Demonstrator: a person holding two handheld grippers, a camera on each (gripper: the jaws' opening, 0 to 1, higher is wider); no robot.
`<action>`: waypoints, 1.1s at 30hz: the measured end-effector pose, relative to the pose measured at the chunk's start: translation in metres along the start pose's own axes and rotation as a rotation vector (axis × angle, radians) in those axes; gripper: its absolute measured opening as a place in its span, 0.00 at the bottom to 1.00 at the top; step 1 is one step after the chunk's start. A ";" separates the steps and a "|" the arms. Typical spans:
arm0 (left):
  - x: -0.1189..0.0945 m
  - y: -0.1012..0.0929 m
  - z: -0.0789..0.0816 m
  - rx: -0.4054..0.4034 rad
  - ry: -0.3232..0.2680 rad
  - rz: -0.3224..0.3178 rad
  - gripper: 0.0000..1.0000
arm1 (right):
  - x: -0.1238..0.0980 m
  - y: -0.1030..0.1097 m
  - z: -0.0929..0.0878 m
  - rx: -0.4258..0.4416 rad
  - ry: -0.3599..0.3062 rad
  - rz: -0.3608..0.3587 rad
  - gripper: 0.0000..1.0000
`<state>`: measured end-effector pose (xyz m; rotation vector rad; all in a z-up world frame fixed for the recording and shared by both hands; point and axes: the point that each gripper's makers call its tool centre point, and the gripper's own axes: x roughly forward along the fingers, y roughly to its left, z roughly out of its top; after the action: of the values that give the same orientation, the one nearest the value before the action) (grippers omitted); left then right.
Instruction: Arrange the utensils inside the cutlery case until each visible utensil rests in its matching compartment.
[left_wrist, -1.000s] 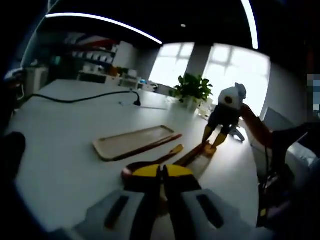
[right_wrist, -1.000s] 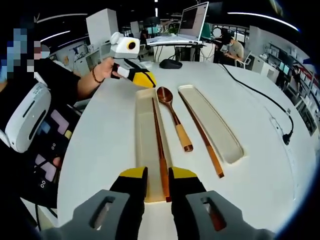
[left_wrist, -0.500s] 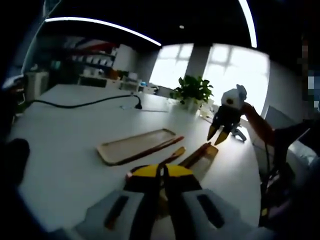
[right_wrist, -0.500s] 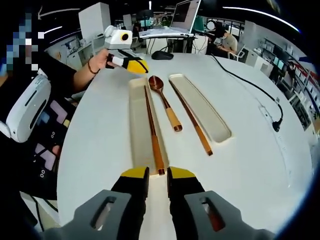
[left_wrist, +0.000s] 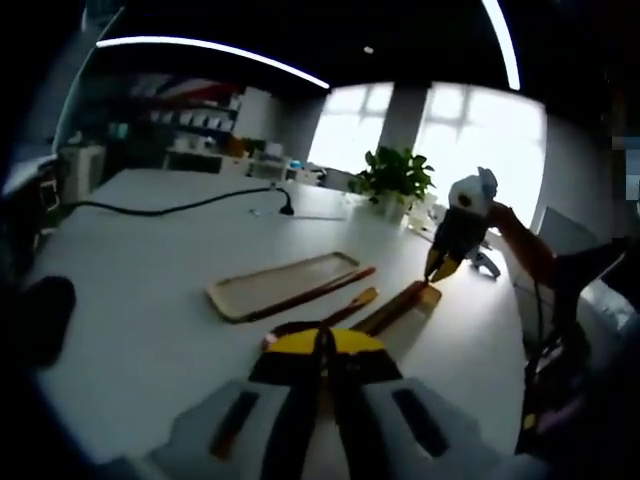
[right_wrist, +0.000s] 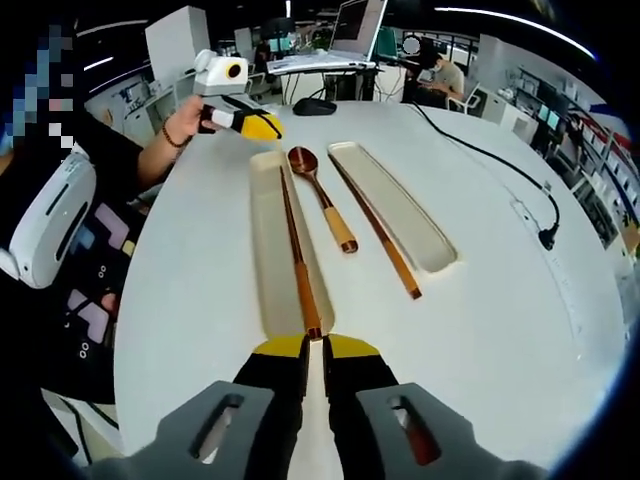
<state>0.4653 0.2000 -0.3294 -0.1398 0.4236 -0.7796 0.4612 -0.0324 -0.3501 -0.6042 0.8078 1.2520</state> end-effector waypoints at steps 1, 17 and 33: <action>-0.001 0.002 -0.002 0.000 0.005 0.008 0.01 | 0.000 -0.001 0.002 -0.003 -0.002 -0.017 0.05; 0.003 0.006 -0.019 -0.065 0.017 0.005 0.01 | 0.007 -0.002 0.005 -0.032 0.015 0.001 0.05; -0.001 0.010 -0.008 -0.047 0.019 0.020 0.02 | 0.003 -0.005 0.012 -0.031 -0.003 -0.023 0.09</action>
<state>0.4679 0.2080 -0.3392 -0.1718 0.4604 -0.7518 0.4686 -0.0221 -0.3455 -0.6352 0.7784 1.2463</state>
